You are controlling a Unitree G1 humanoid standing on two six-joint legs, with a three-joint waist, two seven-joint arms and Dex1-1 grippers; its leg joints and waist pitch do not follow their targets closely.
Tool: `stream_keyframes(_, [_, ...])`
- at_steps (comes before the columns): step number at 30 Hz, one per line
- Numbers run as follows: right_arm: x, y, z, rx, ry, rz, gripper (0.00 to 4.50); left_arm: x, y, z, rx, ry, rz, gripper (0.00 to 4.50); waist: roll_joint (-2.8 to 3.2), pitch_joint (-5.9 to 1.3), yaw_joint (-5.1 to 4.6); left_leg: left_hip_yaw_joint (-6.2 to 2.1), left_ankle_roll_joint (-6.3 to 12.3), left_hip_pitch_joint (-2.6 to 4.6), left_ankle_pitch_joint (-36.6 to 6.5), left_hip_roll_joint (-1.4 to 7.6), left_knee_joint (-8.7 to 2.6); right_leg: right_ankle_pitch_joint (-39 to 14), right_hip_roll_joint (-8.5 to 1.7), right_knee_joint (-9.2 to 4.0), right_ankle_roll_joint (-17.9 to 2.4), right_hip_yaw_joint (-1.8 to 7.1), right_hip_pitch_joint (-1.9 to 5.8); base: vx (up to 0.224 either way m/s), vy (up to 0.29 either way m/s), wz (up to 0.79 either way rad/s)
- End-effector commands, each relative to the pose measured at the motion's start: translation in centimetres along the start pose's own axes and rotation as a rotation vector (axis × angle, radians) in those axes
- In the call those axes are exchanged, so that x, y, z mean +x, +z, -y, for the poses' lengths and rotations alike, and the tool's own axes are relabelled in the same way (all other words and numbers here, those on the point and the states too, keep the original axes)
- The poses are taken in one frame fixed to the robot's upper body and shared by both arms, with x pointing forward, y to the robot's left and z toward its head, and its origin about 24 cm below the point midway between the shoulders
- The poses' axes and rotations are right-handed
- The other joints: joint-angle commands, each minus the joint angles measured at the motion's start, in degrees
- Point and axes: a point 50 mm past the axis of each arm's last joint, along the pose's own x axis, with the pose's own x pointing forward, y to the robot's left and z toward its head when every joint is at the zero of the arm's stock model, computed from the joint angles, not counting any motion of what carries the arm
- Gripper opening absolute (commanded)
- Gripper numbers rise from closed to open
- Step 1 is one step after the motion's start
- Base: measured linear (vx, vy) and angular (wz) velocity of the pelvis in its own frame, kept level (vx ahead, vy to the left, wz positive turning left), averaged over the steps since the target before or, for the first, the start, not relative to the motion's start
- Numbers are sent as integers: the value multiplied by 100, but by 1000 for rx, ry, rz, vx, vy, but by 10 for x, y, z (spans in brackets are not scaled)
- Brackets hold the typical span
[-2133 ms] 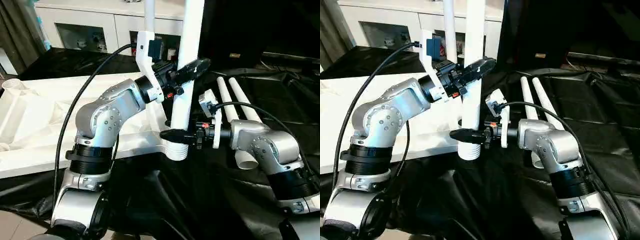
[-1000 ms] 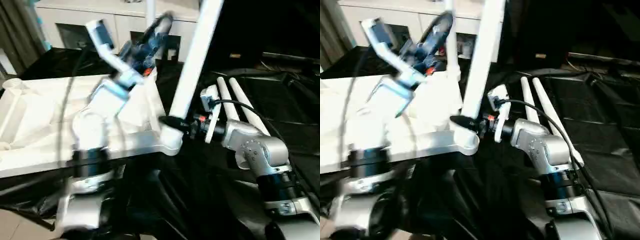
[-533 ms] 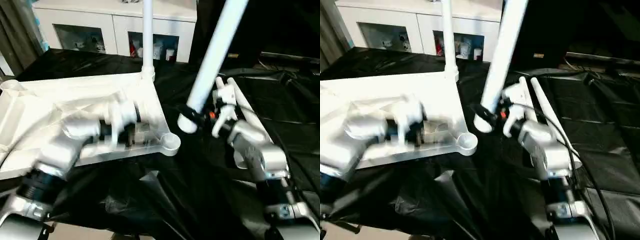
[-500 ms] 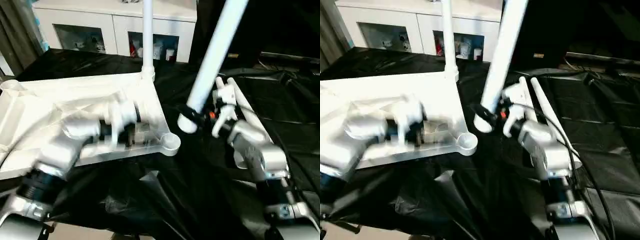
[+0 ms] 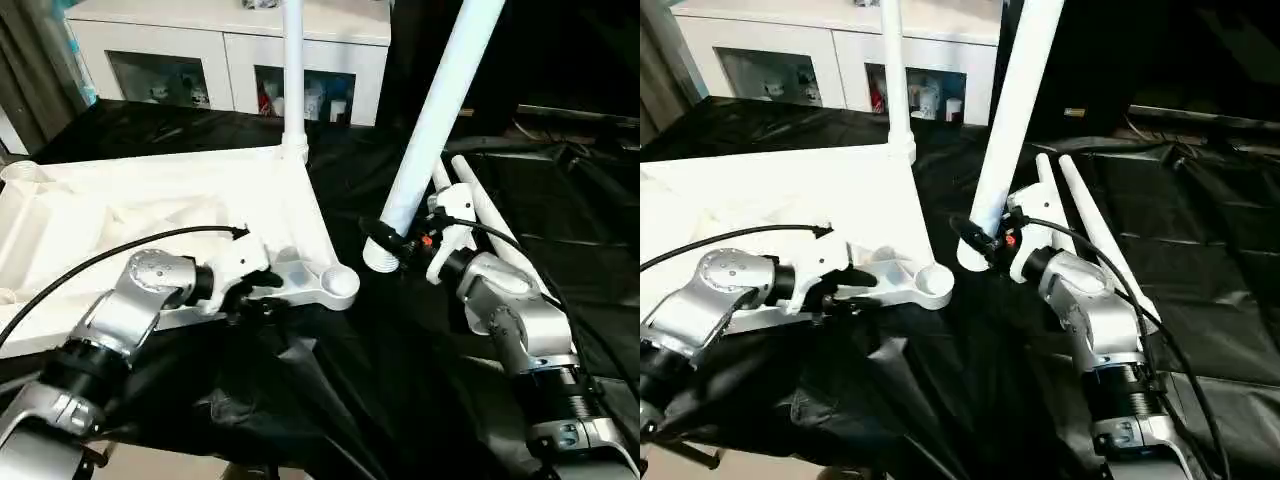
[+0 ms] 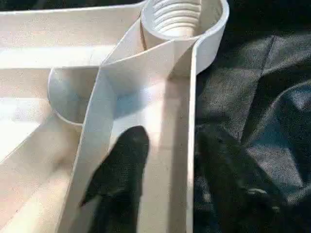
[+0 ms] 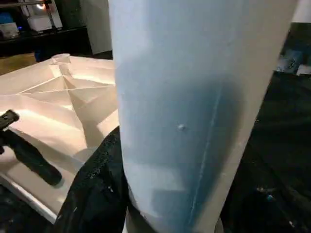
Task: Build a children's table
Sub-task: Pick table leg, then insert table leg to table base
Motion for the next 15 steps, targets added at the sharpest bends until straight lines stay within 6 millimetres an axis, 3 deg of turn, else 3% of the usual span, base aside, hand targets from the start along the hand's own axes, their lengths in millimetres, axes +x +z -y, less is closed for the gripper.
stream_keyframes(1, [-1, 4, -2, -16, 2, 23, 191, -1, 0, -3, 10, -2, -9, 150, 143, -510, -20, -131, -451, 219, -2265, 269, -484, -1530, -357, -434, -1178, 247, 179, 0, 0, 0])
stream_keyframes(11, [-2, 3, -2, -9, 10, 26, 191, 0, 0, -1, -32, -43, 55, 84, 136, -500, -19, -134, -449, 225, -2381, 277, -489, -1668, -377, -444, -1226, 245, 179, 0, 0, 0])
stream_keyframes(13, [-1, 3, -5, 5, 39, 20, 191, 0, 0, -1, -37, -45, 60, 47, 135, -504, -17, -137, -445, 225, -2377, 280, -491, -1663, -374, -444, -1217, 246, 175, 0, 0, 0])
stream_keyframes(15, [1, 2, -9, 10, 91, 0, 191, -1, -2, 0, -37, -54, 51, 43, 115, -504, -23, -136, -427, 222, -2373, 281, -494, -1661, -369, -443, -1210, 246, 182, 0, 0, 0])
